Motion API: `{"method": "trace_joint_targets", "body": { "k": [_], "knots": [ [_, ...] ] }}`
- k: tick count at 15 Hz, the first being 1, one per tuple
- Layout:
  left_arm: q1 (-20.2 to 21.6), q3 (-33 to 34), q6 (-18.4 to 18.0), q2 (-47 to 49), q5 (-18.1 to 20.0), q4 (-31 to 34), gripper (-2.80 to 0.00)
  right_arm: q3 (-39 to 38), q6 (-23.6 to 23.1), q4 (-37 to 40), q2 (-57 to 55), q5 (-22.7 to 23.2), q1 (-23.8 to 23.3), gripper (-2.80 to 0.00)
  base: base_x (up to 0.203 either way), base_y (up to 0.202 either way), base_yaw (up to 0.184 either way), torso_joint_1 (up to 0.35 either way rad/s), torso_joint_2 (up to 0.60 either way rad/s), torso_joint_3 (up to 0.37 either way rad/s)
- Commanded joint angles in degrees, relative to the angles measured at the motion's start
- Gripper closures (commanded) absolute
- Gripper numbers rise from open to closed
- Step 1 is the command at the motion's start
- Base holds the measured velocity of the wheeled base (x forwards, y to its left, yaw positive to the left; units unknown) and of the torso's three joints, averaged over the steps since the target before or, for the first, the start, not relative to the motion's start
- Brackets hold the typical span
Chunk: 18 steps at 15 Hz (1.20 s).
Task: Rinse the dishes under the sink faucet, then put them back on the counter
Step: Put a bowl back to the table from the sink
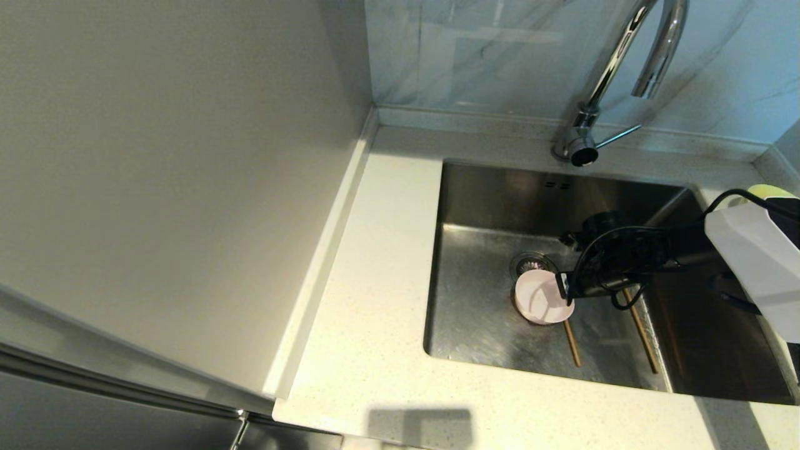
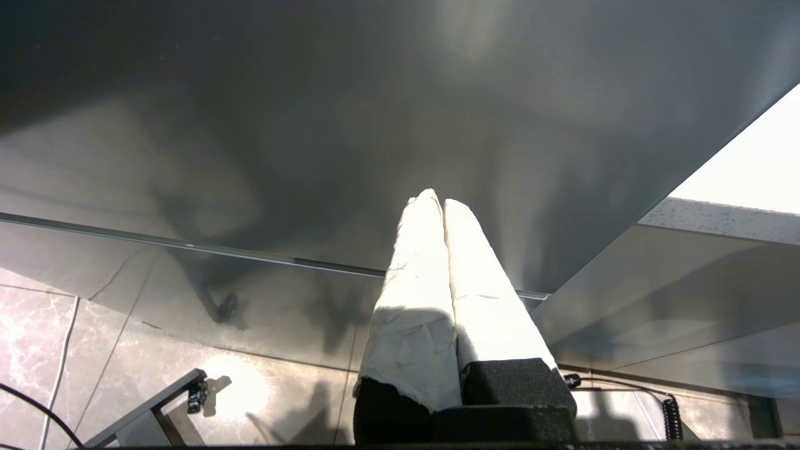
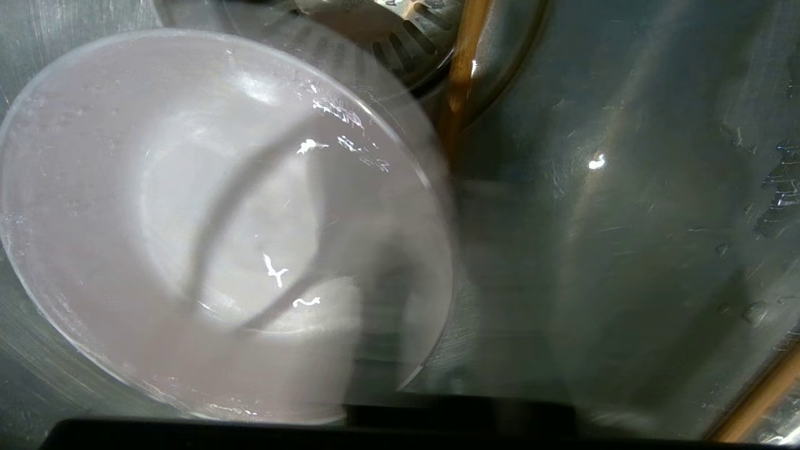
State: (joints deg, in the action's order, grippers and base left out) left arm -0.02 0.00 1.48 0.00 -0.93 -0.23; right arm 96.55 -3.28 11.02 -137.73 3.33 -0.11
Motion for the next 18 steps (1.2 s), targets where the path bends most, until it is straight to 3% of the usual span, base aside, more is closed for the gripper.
{"method": "trace_joint_targets", "body": {
  "k": [1,12,18],
  "knots": [
    [0.0,0.0,0.0,-0.2,0.0,0.0,0.0,-0.2,-0.1,0.1,0.4,0.0,-0.2,0.0,0.0,0.0,0.0,0.0,0.0,0.0],
    [0.0,0.0,0.0,-0.2,0.0,0.0,0.0,-0.5,-0.3,0.0,6.6,-2.9,-5.6,0.0,0.0,0.0,0.0,0.0,0.0,0.0],
    [0.0,0.0,0.0,-0.2,0.0,0.0,0.0,-3.0,-2.9,-0.2,13.5,-4.4,-9.6,0.0,0.0,0.0,0.0,0.0,0.0,0.0]
  ]
}}
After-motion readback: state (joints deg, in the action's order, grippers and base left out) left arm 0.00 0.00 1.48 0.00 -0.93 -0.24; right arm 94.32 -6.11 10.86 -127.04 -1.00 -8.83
